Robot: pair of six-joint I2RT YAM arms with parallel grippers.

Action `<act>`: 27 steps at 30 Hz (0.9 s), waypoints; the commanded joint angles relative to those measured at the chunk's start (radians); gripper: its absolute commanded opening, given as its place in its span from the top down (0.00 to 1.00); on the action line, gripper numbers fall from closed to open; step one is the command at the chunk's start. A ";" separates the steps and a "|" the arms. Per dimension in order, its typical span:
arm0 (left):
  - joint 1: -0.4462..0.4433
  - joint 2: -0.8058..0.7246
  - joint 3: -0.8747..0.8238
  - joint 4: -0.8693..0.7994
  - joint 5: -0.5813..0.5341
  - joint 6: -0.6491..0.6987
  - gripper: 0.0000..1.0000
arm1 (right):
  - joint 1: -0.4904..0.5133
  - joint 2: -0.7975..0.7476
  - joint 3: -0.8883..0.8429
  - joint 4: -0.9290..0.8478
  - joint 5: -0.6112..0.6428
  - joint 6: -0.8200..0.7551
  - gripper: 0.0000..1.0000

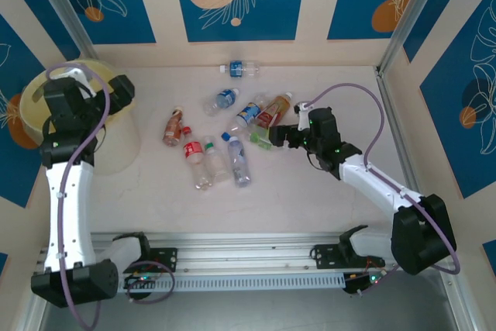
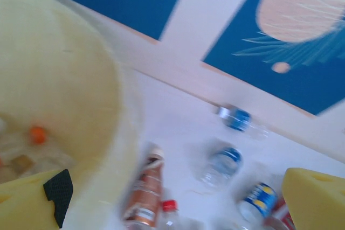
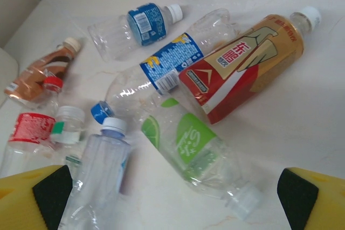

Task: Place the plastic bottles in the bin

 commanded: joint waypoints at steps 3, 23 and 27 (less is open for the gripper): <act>-0.179 -0.039 -0.043 0.076 0.039 -0.040 0.00 | -0.039 0.082 0.116 -0.224 -0.121 -0.273 0.00; -0.410 0.032 -0.138 0.048 0.062 -0.009 0.00 | -0.051 0.523 0.476 -0.669 -0.103 -0.724 0.07; -0.409 0.020 -0.141 0.041 0.053 0.009 0.00 | -0.026 0.587 0.497 -0.648 -0.012 -0.767 0.08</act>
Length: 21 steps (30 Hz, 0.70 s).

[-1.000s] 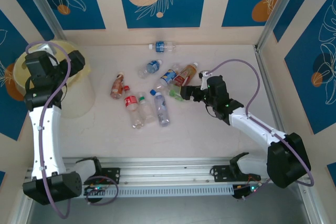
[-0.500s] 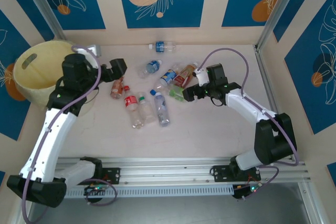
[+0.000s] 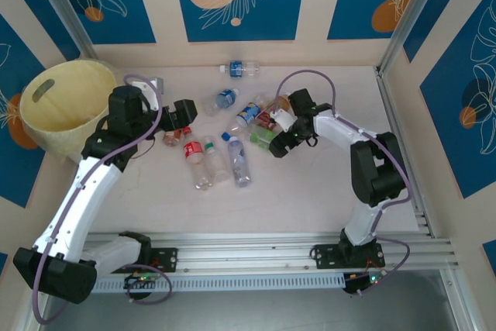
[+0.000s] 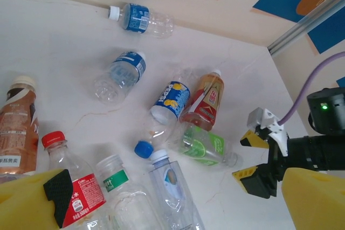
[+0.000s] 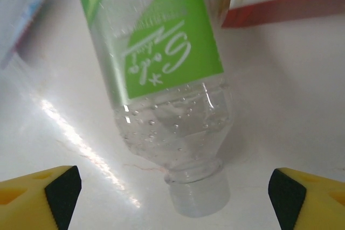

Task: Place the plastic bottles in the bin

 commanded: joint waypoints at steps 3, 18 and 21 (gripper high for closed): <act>-0.008 -0.033 0.000 -0.016 -0.042 0.047 0.00 | 0.031 0.068 0.025 -0.033 0.062 -0.137 0.10; -0.009 -0.025 -0.003 -0.026 -0.063 0.065 0.00 | 0.076 0.087 -0.098 0.156 0.163 -0.252 0.46; -0.009 -0.017 -0.005 -0.024 -0.060 0.062 0.00 | 0.085 0.040 -0.119 0.163 0.124 -0.262 0.53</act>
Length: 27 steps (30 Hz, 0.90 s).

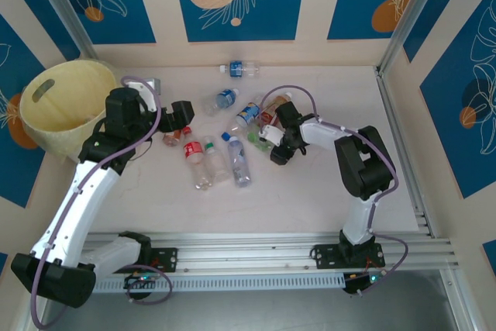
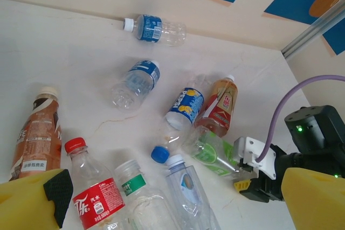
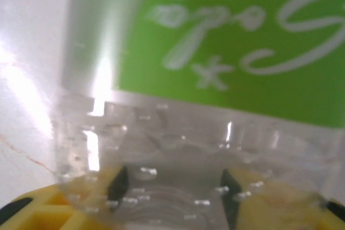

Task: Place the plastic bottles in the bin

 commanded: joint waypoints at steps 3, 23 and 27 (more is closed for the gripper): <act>-0.008 0.014 -0.003 -0.007 0.005 0.015 0.00 | 0.016 -0.067 -0.057 0.054 0.003 -0.047 0.66; -0.008 0.050 -0.069 0.088 0.107 -0.045 0.00 | 0.034 -0.312 -0.239 0.229 -0.024 0.194 1.00; -0.010 0.079 -0.119 0.182 0.184 -0.115 0.00 | 0.048 -0.387 -0.240 0.190 -0.018 0.382 1.00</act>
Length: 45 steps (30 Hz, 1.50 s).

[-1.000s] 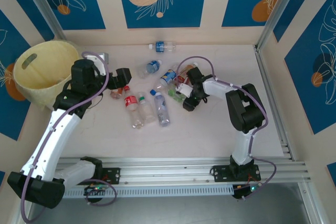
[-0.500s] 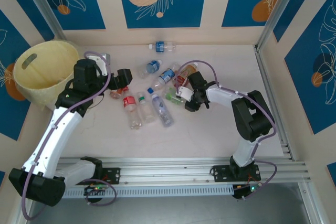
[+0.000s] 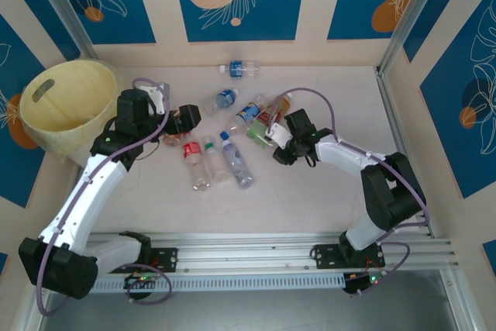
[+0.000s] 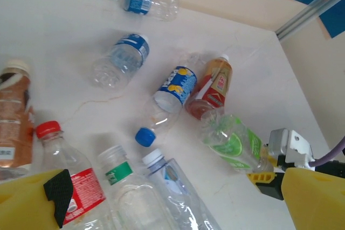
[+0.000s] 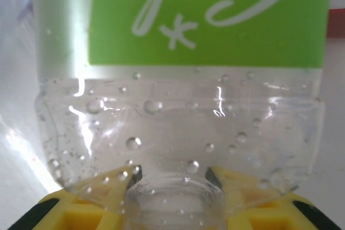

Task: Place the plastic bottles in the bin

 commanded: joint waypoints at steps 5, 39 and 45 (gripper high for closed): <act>-0.025 0.066 -0.104 0.250 0.169 -0.153 0.00 | 0.057 -0.208 -0.108 0.146 -0.035 0.376 1.00; -0.340 0.499 0.070 0.388 -0.053 -0.214 0.13 | 0.218 -0.151 -0.206 0.619 -0.319 0.820 1.00; -0.352 0.527 0.113 0.319 -0.049 -0.157 0.40 | 0.220 -0.125 -0.165 0.570 -0.322 0.804 0.87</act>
